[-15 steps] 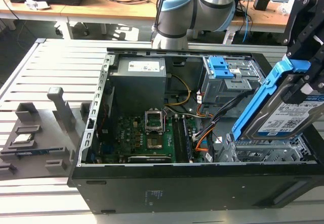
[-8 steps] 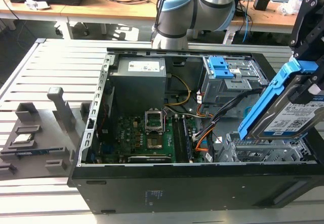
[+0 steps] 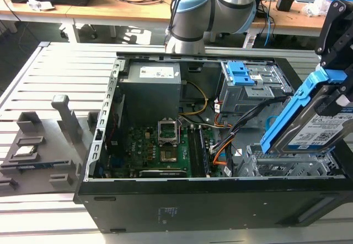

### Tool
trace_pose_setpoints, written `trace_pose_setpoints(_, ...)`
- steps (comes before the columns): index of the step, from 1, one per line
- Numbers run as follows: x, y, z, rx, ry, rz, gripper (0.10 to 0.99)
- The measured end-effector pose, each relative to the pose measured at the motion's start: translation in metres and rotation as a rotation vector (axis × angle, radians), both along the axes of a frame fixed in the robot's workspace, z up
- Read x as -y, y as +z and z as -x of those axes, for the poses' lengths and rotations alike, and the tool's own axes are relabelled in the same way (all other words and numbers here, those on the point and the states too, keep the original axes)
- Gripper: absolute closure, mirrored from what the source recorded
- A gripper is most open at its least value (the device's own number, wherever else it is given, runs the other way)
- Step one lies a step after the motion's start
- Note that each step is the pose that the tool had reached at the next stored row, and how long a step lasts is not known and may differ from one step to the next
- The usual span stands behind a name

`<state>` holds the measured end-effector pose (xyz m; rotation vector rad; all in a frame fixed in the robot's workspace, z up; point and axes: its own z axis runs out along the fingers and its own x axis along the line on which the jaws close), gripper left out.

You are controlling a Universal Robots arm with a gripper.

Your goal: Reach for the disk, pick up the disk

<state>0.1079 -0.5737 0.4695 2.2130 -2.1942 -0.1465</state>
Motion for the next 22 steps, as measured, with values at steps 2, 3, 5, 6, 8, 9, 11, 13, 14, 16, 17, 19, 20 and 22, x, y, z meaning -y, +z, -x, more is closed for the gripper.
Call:
trace_pose_setpoints(2, 0.0, -0.0017, -0.0002, -0.0002, 0.0, 0.0, 0.722)
trace_pose_setpoints(3, 0.0, -0.0026, -0.0003, -0.0004, 0.0, 0.0, 0.722)
trace_pose_setpoints(5, 0.0, -0.0046, -0.0003, -0.0006, 0.0, 0.0, 0.722)
trace_pose_setpoints(6, 0.0, -0.0055, -0.0004, -0.0008, 0.0, 0.0, 0.722)
trace_pose_setpoints(8, 0.0, -0.0074, -0.0005, -0.001, 0.0, 0.0, 0.722)
trace_pose_setpoints(9, 0.0, -0.008, -0.0005, -0.001, 0.0, 0.0, 0.722)
trace_pose_setpoints(11, 0.0, -0.0095, -0.0006, -0.0011, 0.0, 0.0, 0.722)
trace_pose_setpoints(13, 0.0, -0.0109, -0.0006, -0.0011, 0.0, 0.0, 0.722)
trace_pose_setpoints(14, -0.0001, -0.0121, -0.0006, -0.0011, 0.0, 0.0, 0.722)
trace_pose_setpoints(16, -0.0003, -0.0133, -0.0006, -0.0011, 0.0, 0.0, 0.722)
trace_pose_setpoints(17, -0.0006, -0.0142, -0.0006, -0.0011, 0.0, 0.0, 0.722)
trace_pose_setpoints(19, -0.0017, -0.0158, -0.0007, -0.0011, 0.0, 0.0, 0.722)
trace_pose_setpoints(20, -0.0025, -0.0166, -0.0007, -0.0011, 0.0, 0.0, 0.722)
trace_pose_setpoints(22, -0.0048, -0.0193, -0.0006, -0.0011, 0.0, 0.0, 0.722)
